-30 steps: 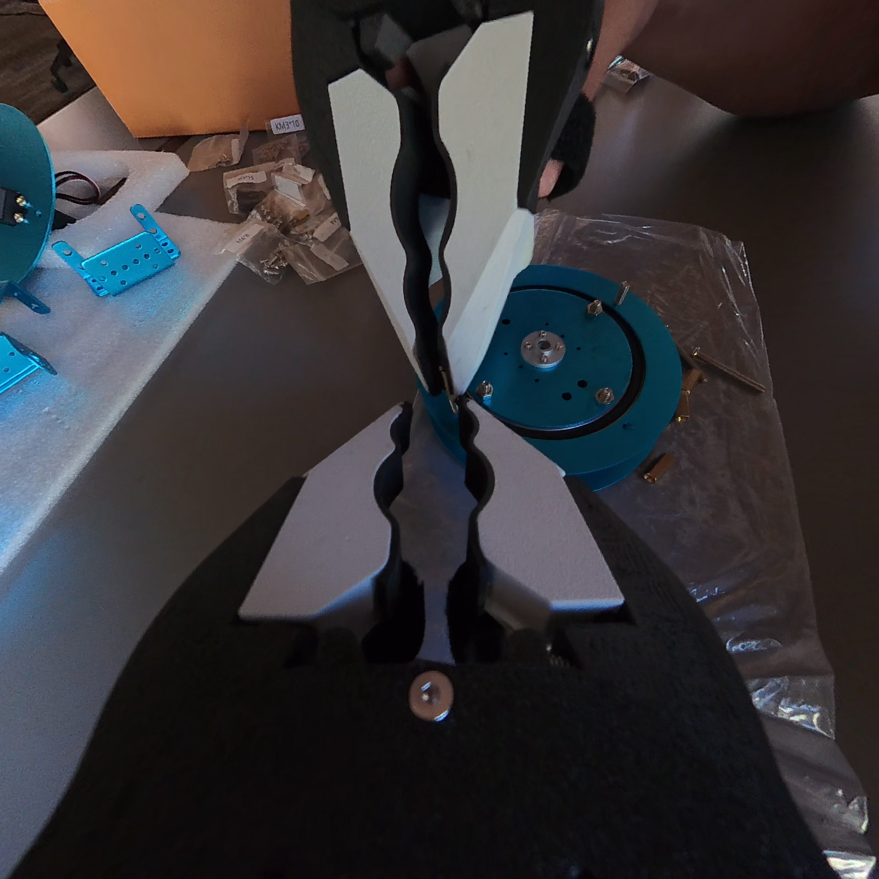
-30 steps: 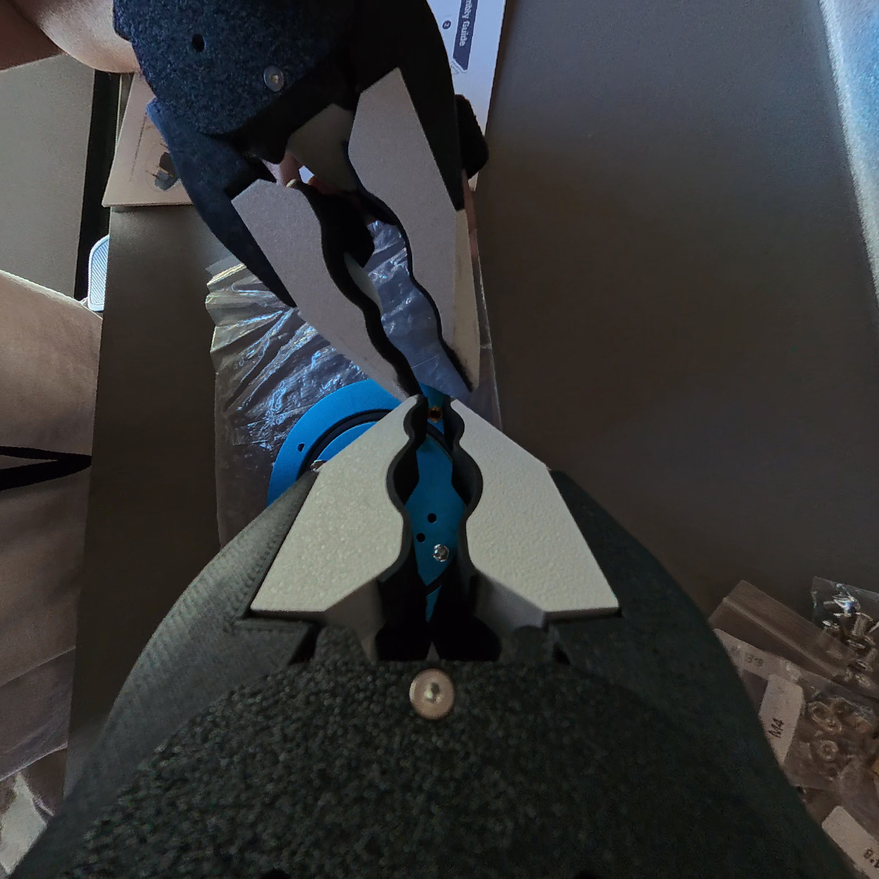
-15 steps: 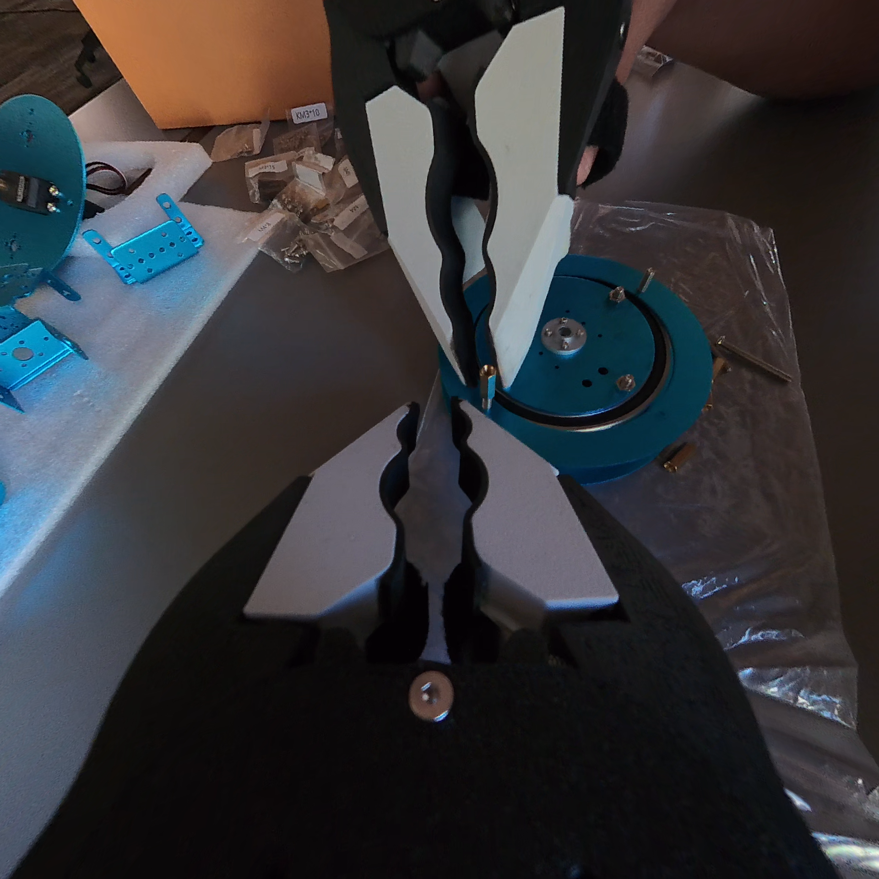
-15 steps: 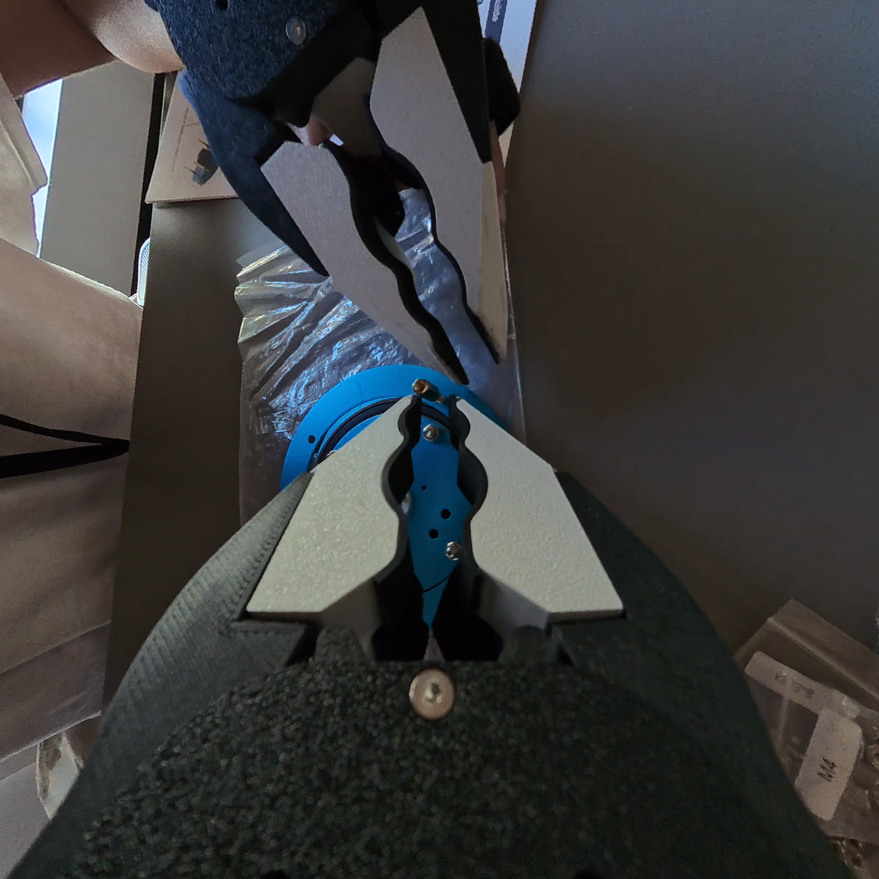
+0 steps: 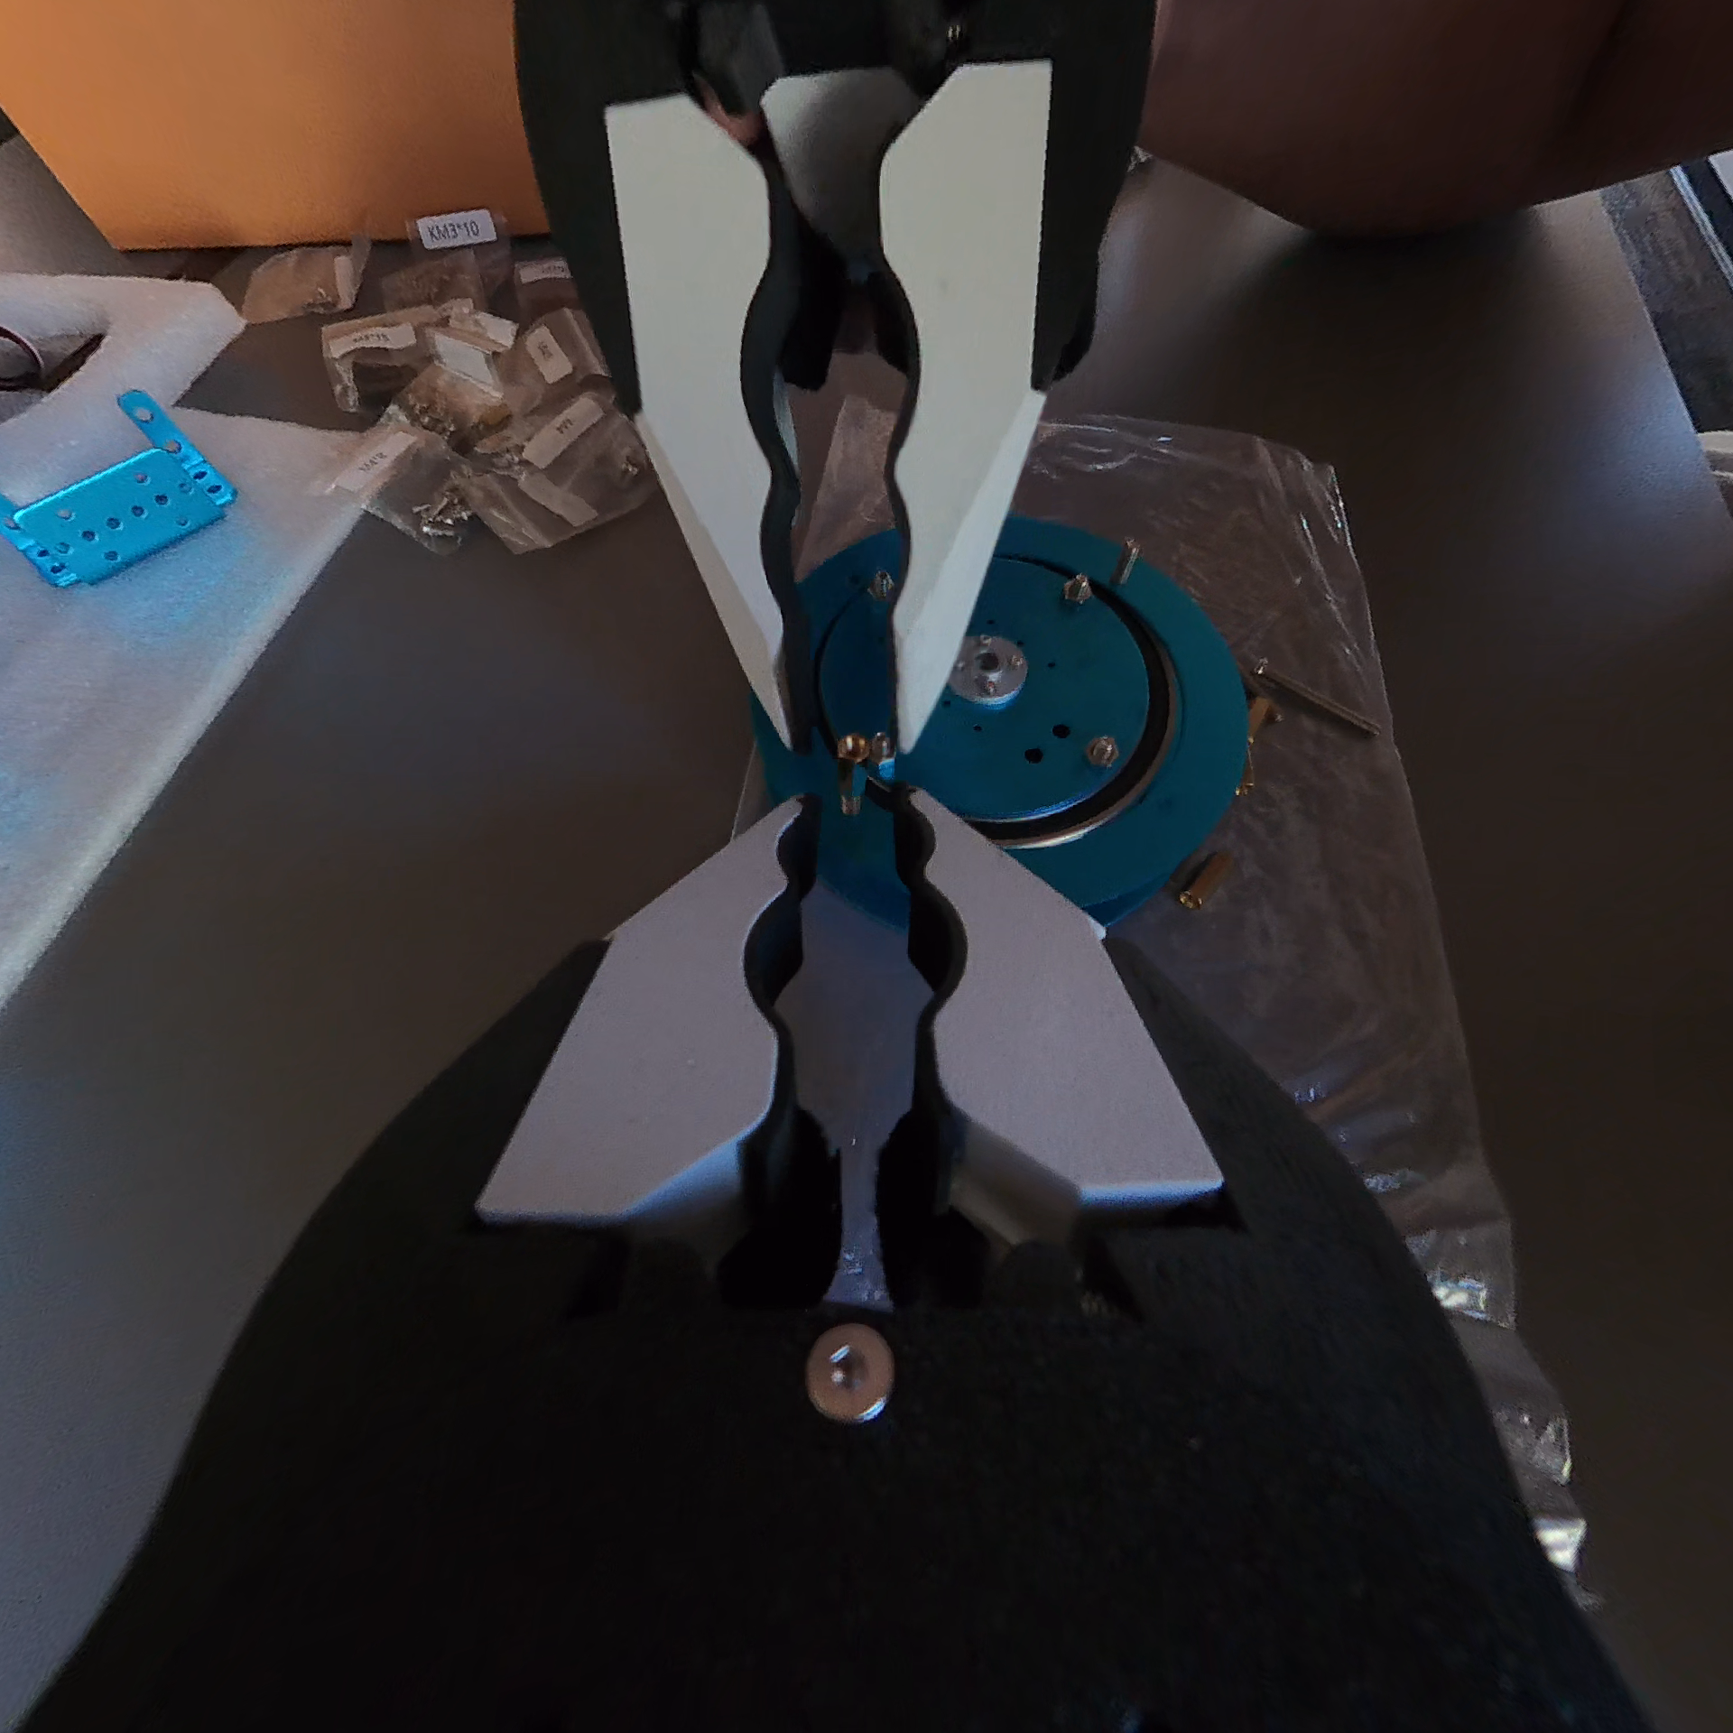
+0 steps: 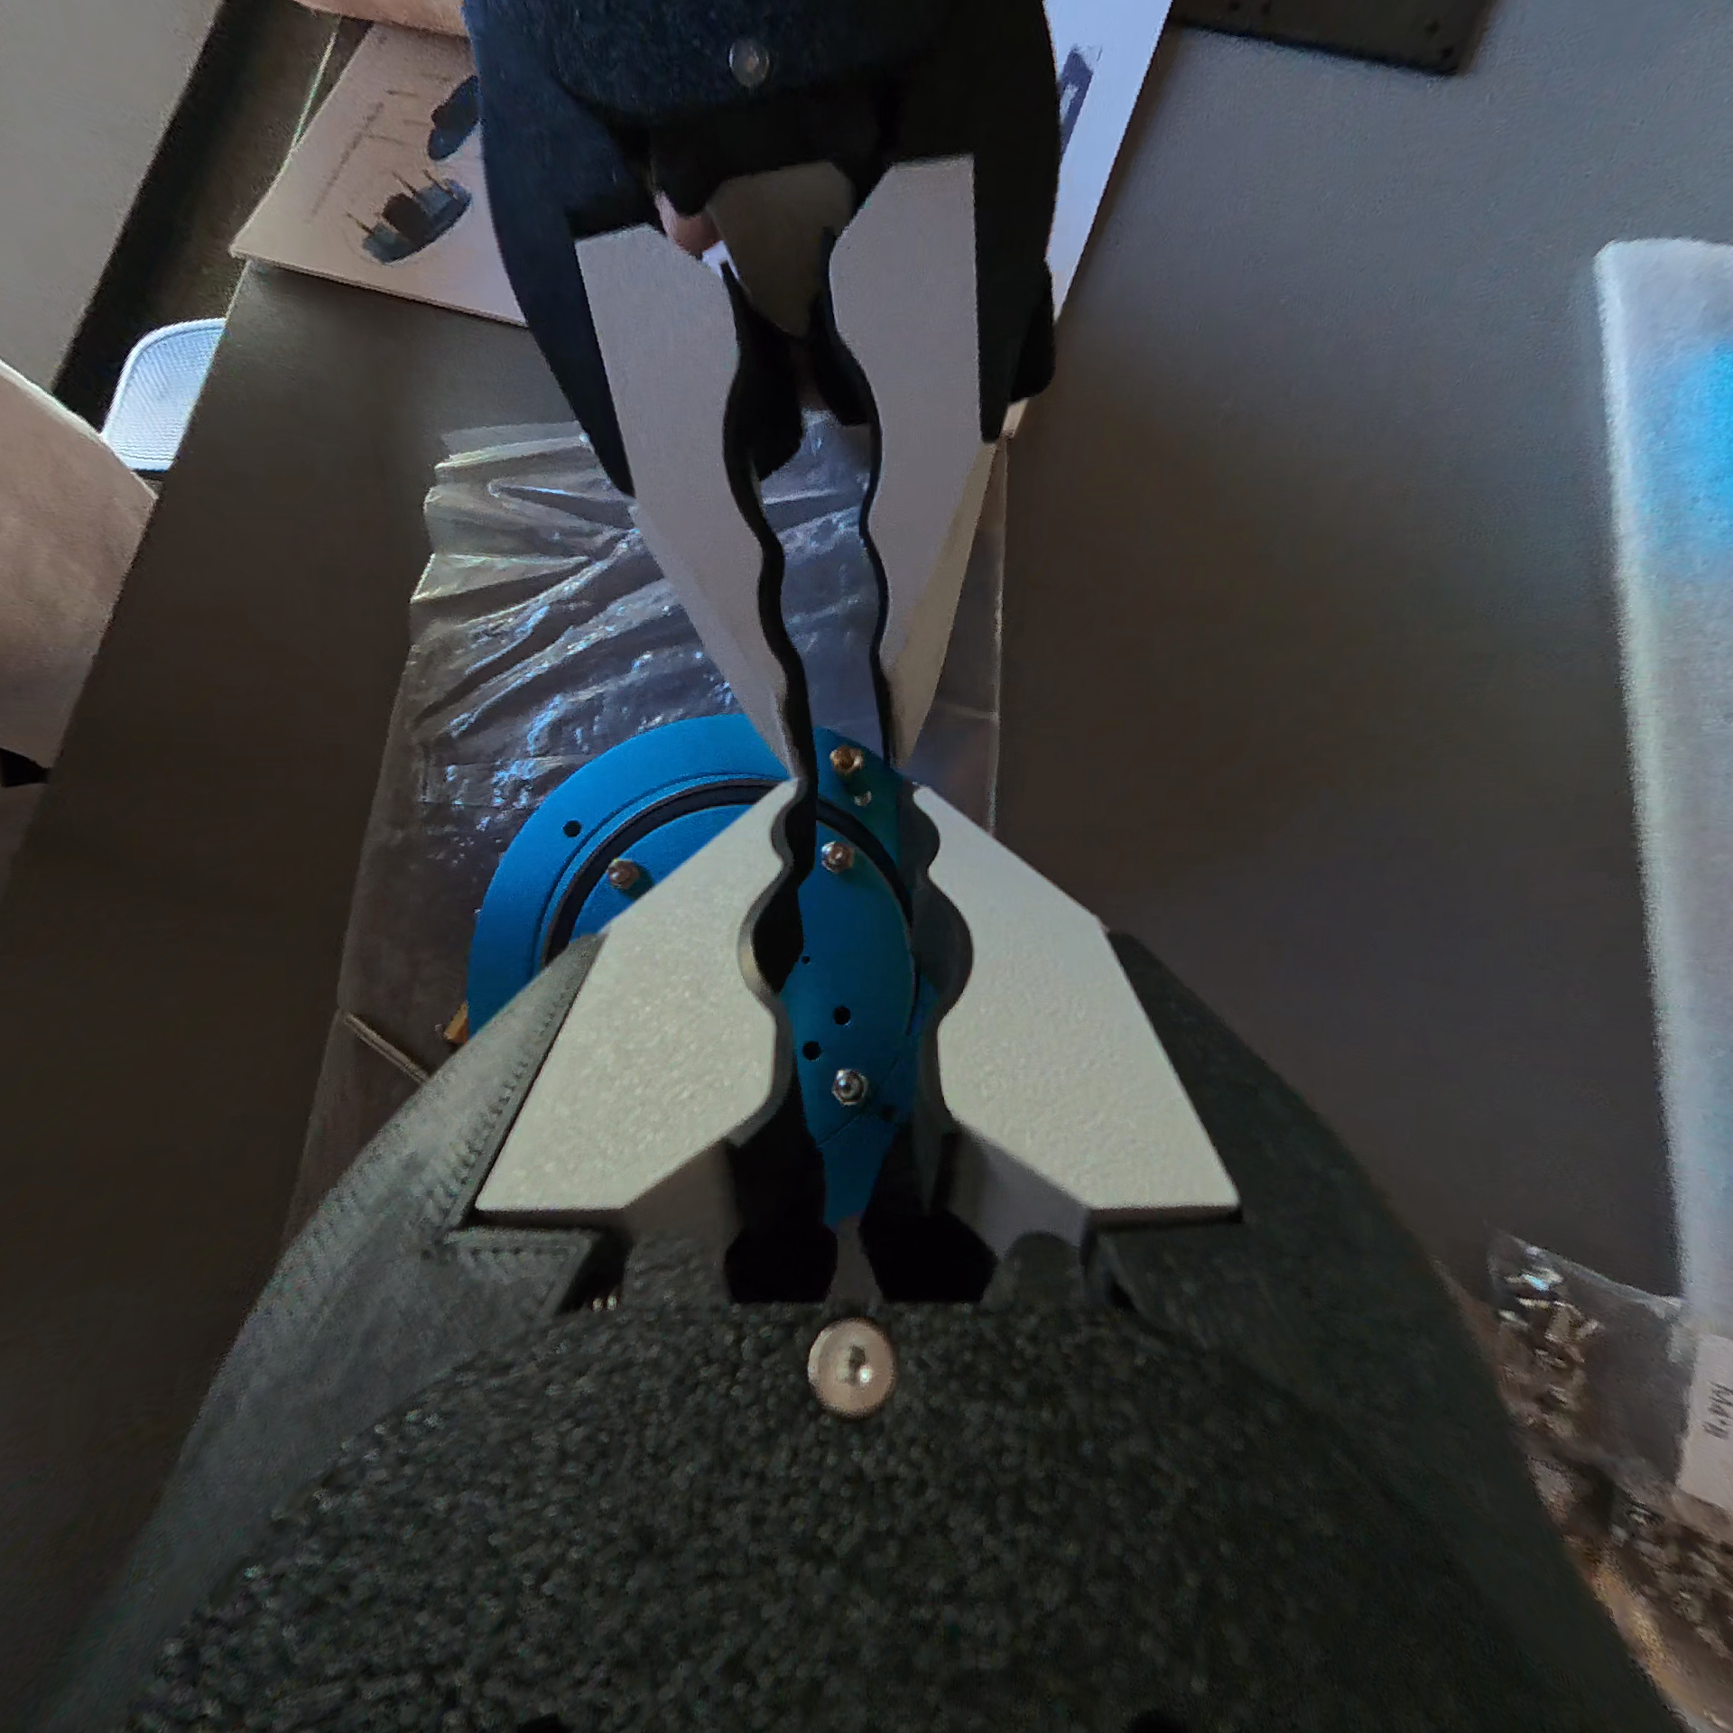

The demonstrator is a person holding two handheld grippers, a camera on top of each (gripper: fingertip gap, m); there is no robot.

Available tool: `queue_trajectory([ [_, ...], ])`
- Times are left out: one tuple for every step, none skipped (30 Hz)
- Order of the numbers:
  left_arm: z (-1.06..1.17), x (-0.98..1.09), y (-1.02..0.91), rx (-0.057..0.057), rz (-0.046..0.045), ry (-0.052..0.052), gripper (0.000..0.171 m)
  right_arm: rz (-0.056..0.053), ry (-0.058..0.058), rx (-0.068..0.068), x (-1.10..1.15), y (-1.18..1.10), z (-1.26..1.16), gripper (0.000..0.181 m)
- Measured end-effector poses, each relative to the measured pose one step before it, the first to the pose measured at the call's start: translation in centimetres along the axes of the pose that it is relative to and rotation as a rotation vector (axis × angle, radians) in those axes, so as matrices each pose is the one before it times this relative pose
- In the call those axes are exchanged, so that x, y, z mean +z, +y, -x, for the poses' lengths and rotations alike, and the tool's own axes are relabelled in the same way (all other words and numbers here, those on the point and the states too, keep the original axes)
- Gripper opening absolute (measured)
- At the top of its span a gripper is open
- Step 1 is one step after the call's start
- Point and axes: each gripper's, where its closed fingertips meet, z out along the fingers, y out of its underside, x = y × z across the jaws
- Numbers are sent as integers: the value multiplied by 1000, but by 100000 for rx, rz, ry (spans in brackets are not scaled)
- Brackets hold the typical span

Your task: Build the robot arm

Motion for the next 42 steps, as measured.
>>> queue_trajectory([
  [46, 49, 23, 69, -65, -441, 15, -1196, 1471, -1477, -217, -194, -146, 15],
  [39, 33, 27, 139, -109, -411, 15, -1042, 692, -1477, -210, -204, -2, 15],
  [59, -10, -23, -88, -294, -419, 15, -1396, -969, -1467, -163, -250, 258, 15],
  [58, -32, -118, -231, -675, -333, 15, -1391, -1525, -1237, -78, -198, 329, 18],
  [60, -45, -186, -285, -959, -269, 15, -877, -1266, -1040, 19, -88, 257, 23],
  [91, -62, -207, -185, -810, -341, 15, -368, -488, -713, 64, 0, 100, 25],
  [112, -80, -206, -88, -780, -435, 15, -309, 55, -325, 105, 44, -15, 25],
  [104, -100, -194, -228, -868, -298, 15, -208, -603, -252, 152, 76, 53, 26],
  [86, -77, -166, -417, -911, -265, 15, -267, -1336, 226, 122, 28, 163, 28],
  [69, -47, -98, -359, -640, -111, 15, -645, -1385, 706, 110, -49, 162, 29],
  [13, 0, 27, -135, 41, 95, 15, -574, -769, 775, 87, -39, 65, 30],
  [-7, -5, 29, 32, 141, 67, 15, -245, -592, 631, 52, 6, 51, 31],
  [23, -13, 42, 181, 128, -178, 15, 271, 56, 749, 10, 92, -61, 30],
  [27, -5, 64, 339, 267, -223, 15, 812, 217, 655, -23, 160, -111, 29],
  [3, -25, 58, 261, 221, -46, 15, 279, -333, 910, -43, 81, -14, 29],
  [2, -39, 58, 107, 151, 37, 15, -332, -476, 989, -69, 12, 5, 29],
  [24, -29, 47, 43, 91, -100, 15, -256, -493, 802, -51, 29, 6, 29],
  [55, -24, 30, 55, 56, -268, 15, -21, -164, 585, -68, 40, -24, 29],
  [70, -30, 50, 240, 224, -328, 15, 171, 22, 440, -64, 65, -61, 28],
  [103, -32, 45, 330, 278, -466, 15, 154, -89, 336, -58, 48, -37, 27],
  [104, -44, 34, 85, 99, -493, 15, 147, -16, 286, -57, 47, -50, 27],
  [46, -30, 7, -203, -94, -125, 15, 8, 560, 281, -31, 35, -155, 27],
  [-47, -16, 6, -367, -140, 404, 15, 19, 732, 142, 23, 67, -203, 27],
  [-53, 14, -10, -318, -137, 318, 15, -208, 325, -230, 69, 17, -135, 30],
  [-67, 50, -27, 20, -117, 279, 15, -787, -393, -268, 129, -46, 10, 32],
  [-104, 50, -46, 279, -75, 378, 15, -592, -434, -236, 132, -48, 71, 33],
  [-42, 63, -81, 237, -237, -39, 15, 46, -939, -258, 138, 8, 192, 33],
  [20, 63, -63, 105, -171, -347, 15, 253, -1172, -214, 111, 2, 261, 33],
  [57, 43, 16, 143, 258, -286, 15, 371, -264, -79, 63, 10, 131, 33],
  [78, -3, 80, 155, 538, -279, 16, 628, -108, -46, 12, 82, 87, 34],
  [139, -92, 103, 117, 519, -579, 15, 1027, 497, 105, -95, 141, -31, 33],
  [285, -171, 115, 267, 335, -1333, 15, 1380, 469, 385, -180, 193, -54, 32],
  [298, -194, 77, 98, -77, -1281, 15, 1080, -341, 877, -212, 172, 23, 29],
  [203, -189, 15, -571, -366, -451, 15, 429, -186, 1163, -156, 99, -47, 29],
  [109, -129, -56, -1081, -518, 115, 15, -23, 115, 688, -95, 26, -109, 29],
  [2, -74, -115, -876, -643, 408, 15, -1209, -148, -94, 1, -161, -39, 31],
  [-134, 15, -114, -137, -364, 736, 15, -2254, -482, -648, 114, -320, 27, 33],
  [-212, 81, -32, 481, 219, 867, 15, -1832, -380, -991, 215, -289, 63, 36],
  [-270, 119, 62, 653, 566, 1006, 15, -576, -674, -715, 247, -121, 158, 38],
  [-274, 110, 136, 423, 700, 1137, 16, 1096, -475, -283, 211, 123, 149, 39],
  [-246, 85, 179, 71, 664, 1119, 16, 1681, -583, -226, 113, 222, 169, 39],
  [-229, 101, 241, -130, 908, 1309, 16, 1067, 628, -338, 4, 180, -23, 39],
])
